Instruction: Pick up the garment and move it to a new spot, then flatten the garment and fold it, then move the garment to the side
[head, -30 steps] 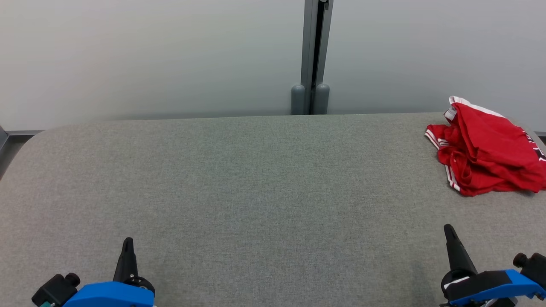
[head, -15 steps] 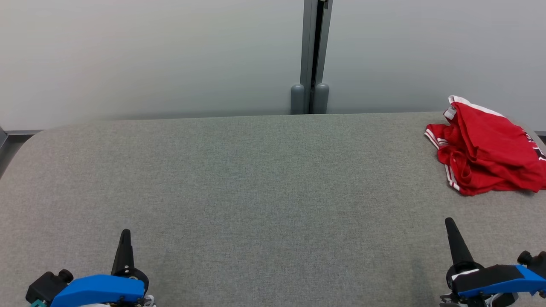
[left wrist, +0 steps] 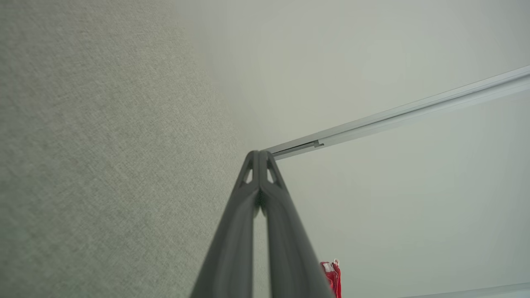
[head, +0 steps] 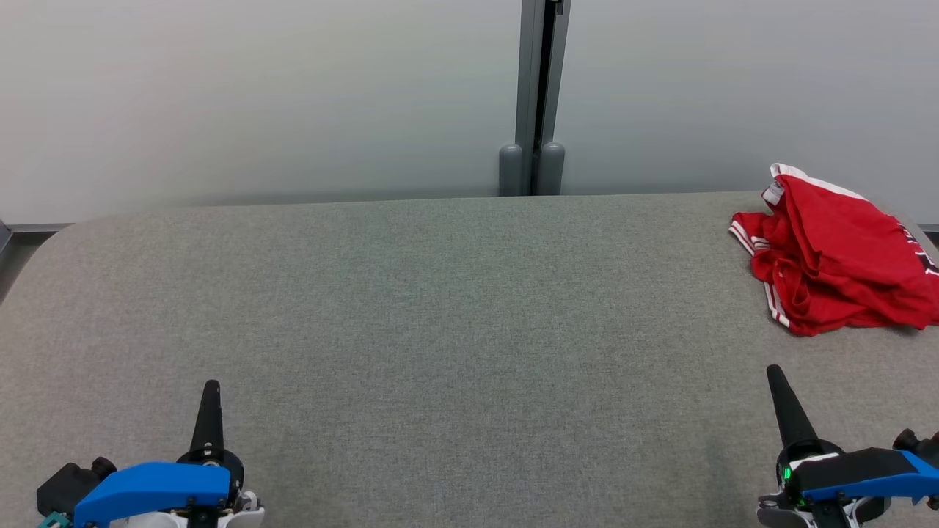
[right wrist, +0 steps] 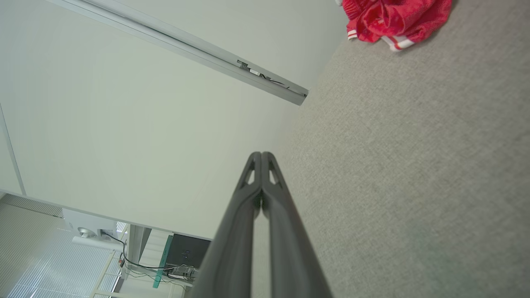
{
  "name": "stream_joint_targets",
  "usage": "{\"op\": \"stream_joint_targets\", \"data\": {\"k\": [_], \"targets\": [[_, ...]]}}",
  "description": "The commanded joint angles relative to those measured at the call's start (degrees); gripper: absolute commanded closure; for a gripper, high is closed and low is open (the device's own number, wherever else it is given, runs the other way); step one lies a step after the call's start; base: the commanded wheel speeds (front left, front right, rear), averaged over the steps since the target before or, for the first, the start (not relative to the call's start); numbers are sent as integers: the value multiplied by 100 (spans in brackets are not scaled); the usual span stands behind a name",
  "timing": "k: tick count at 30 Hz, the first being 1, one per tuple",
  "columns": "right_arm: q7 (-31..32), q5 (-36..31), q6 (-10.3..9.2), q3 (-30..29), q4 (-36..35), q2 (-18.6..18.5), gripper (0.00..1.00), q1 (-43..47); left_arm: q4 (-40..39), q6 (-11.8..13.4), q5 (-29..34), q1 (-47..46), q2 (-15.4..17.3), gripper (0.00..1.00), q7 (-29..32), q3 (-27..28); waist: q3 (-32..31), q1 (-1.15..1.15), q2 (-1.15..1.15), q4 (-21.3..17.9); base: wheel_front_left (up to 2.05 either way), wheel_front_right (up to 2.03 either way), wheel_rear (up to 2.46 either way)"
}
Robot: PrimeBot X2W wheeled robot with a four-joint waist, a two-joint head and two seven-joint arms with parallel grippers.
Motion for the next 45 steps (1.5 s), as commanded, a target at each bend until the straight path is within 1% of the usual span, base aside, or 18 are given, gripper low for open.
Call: {"op": "stream_joint_targets", "data": {"k": [1, 25, 45], "targets": [[29, 139, 2, -13, -72, -50, 100, -137, -84, -40, -109, -121, 7, 100, 33, 33, 0, 0, -1, -1, 0, 0, 0], [236, 1370, 2, -41, -89, -63, 100, -241, -277, -54, -1259, -210, -17, 100, 346, 158, 15, 0, -1, -16, 0, 0, 0], [380, 2237, 2, -59, -101, -69, 100, -296, -410, -61, -2052, -265, -35, 100, 559, 227, 27, 0, -1, -28, 0, 0, 0]]}}
